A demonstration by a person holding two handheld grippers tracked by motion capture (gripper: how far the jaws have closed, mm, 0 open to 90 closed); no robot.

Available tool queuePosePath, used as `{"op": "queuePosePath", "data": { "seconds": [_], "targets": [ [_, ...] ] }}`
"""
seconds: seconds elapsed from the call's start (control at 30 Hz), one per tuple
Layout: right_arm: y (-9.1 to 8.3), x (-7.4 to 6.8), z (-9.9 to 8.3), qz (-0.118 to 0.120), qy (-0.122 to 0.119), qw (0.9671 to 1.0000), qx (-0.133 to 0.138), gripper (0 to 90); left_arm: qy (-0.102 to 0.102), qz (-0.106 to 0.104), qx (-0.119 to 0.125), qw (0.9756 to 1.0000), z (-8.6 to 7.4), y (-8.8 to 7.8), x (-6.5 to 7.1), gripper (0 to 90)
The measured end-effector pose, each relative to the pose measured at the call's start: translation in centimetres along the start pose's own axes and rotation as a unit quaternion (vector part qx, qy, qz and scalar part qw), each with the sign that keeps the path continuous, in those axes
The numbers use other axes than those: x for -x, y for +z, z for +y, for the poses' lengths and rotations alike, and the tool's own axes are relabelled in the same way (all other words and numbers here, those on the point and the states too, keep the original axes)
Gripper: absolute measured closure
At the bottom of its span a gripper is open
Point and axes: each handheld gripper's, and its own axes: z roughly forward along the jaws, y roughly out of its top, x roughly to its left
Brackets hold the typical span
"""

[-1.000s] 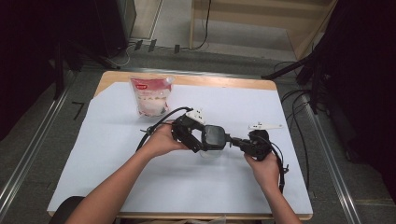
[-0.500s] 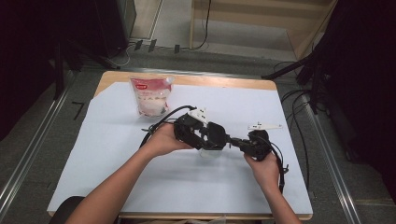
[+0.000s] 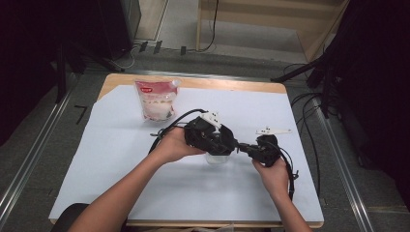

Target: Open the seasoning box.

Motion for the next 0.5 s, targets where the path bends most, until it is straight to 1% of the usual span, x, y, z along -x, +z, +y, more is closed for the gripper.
{"op": "queuePosePath", "data": {
  "seconds": [0.03,0.13,0.2,0.23,0.3,0.5],
  "targets": [
    [0.0,0.0,0.0,0.000,0.000,1.0000,0.000,90.0,0.003,-0.002,-0.003,1.0000,0.1,0.0,0.0,75.3],
    [0.0,0.0,0.0,0.000,0.000,1.0000,0.001,90.0,0.004,-0.001,-0.003,1.0000,0.2,0.0,0.1,77.1],
    [0.0,0.0,0.0,-0.001,0.000,1.0000,0.000,90.0,0.009,0.001,-0.008,0.9999,0.3,0.0,0.1,78.1],
    [0.0,-0.1,0.0,-0.001,0.000,1.0000,0.001,90.0,0.005,0.000,-0.009,1.0000,0.4,0.1,0.2,78.4],
    [-0.1,0.0,0.0,0.001,0.000,1.0000,-0.001,90.0,0.006,0.002,-0.011,0.9999,0.6,0.1,0.2,78.5],
    [-0.4,-0.3,-0.1,0.000,-0.001,1.0000,0.004,90.0,0.012,0.002,-0.008,0.9999,1.3,0.4,0.5,78.9]
  ]
}}
